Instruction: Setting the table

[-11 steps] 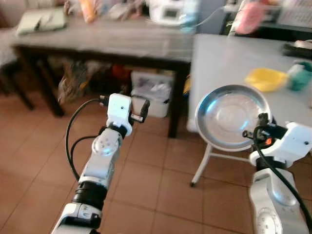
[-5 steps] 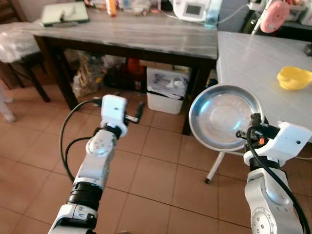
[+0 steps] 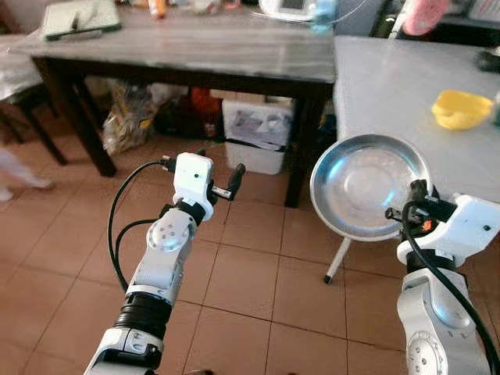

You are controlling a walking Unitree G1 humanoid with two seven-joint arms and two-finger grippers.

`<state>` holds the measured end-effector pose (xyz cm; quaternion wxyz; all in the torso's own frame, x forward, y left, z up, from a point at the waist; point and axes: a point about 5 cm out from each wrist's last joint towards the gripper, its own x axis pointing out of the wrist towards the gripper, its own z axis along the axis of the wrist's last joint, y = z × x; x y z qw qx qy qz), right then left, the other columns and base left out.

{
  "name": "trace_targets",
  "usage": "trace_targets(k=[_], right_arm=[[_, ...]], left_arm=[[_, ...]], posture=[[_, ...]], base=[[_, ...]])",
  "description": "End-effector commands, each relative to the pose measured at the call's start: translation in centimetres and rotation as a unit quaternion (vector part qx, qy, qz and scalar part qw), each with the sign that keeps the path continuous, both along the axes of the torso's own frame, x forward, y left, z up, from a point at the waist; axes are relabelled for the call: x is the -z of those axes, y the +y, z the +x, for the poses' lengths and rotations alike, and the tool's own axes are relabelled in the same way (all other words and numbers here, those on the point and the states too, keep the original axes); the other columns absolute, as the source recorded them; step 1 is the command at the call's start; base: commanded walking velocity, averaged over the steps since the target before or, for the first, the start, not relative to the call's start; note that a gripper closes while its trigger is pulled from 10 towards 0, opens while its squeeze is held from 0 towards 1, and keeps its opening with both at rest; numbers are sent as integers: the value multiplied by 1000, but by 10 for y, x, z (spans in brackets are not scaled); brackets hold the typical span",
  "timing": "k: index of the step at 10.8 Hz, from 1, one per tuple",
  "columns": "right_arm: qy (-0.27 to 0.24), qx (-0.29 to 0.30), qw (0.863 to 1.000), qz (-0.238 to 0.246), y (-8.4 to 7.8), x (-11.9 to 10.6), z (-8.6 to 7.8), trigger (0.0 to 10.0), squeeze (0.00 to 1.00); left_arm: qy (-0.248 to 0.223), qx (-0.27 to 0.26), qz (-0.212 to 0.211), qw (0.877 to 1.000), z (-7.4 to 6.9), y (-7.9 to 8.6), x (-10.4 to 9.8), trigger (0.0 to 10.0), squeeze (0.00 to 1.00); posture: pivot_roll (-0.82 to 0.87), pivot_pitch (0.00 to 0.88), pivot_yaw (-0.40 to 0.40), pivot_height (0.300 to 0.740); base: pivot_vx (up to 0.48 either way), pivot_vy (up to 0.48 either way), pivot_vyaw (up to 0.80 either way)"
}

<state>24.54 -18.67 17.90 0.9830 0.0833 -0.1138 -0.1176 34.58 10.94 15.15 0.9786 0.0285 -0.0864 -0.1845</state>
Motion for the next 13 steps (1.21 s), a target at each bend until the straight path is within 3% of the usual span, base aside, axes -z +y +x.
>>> trace_targets(k=[1, 13], right_arm=[[-12, 0, 1000, -1, 1, -4, 0, 10000, 0], [-12, 0, 1000, -4, 1, -4, 0, 10000, 0]], left_arm=[[-7, 7, -2, 1000, 0, 0, -5, 10000, 0], [-1, 26, -5, 1000, -2, -8, -2, 10000, 0]], posture=[[97, 95, -4, 740], [91, 93, -6, 740]], base=[[266, 0, 0], [344, 0, 0]])
